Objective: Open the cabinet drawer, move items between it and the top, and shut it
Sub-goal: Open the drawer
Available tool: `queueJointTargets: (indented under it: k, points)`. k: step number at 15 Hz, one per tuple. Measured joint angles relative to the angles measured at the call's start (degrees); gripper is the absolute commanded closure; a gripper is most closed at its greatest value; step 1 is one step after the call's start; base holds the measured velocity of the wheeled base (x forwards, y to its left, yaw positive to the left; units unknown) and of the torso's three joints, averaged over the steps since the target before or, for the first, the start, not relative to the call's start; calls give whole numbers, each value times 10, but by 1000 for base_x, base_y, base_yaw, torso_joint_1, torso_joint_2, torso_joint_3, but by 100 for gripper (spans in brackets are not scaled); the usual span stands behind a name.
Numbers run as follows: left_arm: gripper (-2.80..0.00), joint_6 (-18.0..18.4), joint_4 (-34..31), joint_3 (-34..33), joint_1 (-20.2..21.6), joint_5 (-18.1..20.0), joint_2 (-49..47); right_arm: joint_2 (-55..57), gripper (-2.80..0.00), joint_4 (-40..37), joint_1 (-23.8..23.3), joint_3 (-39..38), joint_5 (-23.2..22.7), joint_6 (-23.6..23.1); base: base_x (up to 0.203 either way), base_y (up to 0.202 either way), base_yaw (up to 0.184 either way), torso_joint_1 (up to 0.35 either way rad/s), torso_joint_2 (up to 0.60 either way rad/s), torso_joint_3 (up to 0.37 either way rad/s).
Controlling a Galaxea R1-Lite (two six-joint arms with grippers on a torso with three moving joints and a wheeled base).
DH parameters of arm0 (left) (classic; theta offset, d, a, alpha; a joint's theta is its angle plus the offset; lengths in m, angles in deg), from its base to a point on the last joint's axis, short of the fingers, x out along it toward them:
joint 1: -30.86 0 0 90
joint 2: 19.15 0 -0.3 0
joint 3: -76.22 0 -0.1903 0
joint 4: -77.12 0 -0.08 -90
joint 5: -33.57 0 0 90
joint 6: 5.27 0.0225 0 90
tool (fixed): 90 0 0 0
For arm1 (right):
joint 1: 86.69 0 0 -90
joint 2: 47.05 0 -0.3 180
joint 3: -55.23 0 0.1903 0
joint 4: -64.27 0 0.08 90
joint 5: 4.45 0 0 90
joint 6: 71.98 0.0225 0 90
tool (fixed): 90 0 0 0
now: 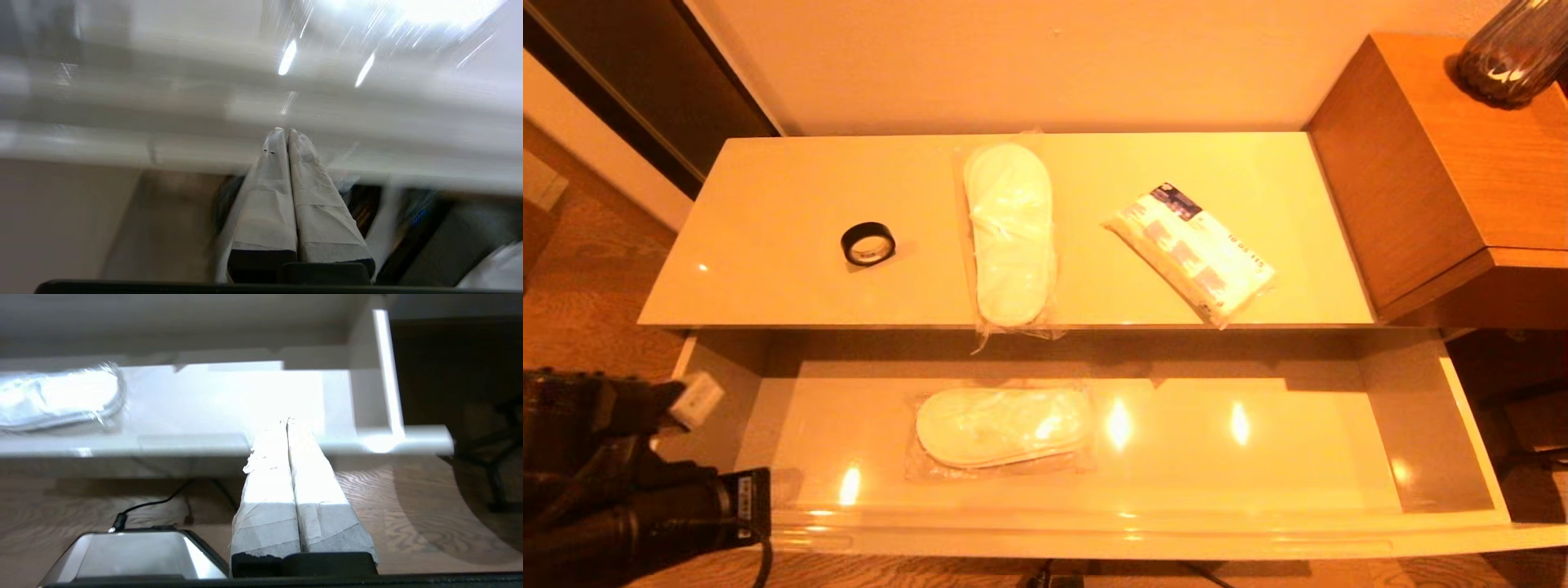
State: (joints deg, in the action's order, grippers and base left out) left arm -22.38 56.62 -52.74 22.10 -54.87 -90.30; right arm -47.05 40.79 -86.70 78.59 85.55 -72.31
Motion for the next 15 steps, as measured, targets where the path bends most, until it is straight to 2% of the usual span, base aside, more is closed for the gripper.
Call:
queueJointTargets:
  k: [3,4,8,9,10,12,15]
  points:
    - [0,-105,7,-6,-6,-29,113,0,0,0,0,0,0,0,0,0,0,0,0,0]
    - [0,-127,5,-18,-6,-49,144,0,0,0,0,0,0,0,0,0,0,0,0,0]
    - [0,-129,5,-64,-7,-185,231,0,0,0,0,0,0,0,0,0,0,0,0,0]
    - [0,-126,3,-66,-7,-197,242,0,0,0,0,0,0,0,0,0,0,0,0,0]
    - [0,-107,-7,-67,-7,-214,254,0,0,0,0,0,0,0,0,0,0,0,0,0]
    - [0,-46,-44,-66,3,-250,307,0,0,0,0,0,0,0,0,0,0,0,0,0]
    - [0,57,-145,-55,23,-274,461,0,0,0,0,0,0,0,0,0,0,0,0,0]
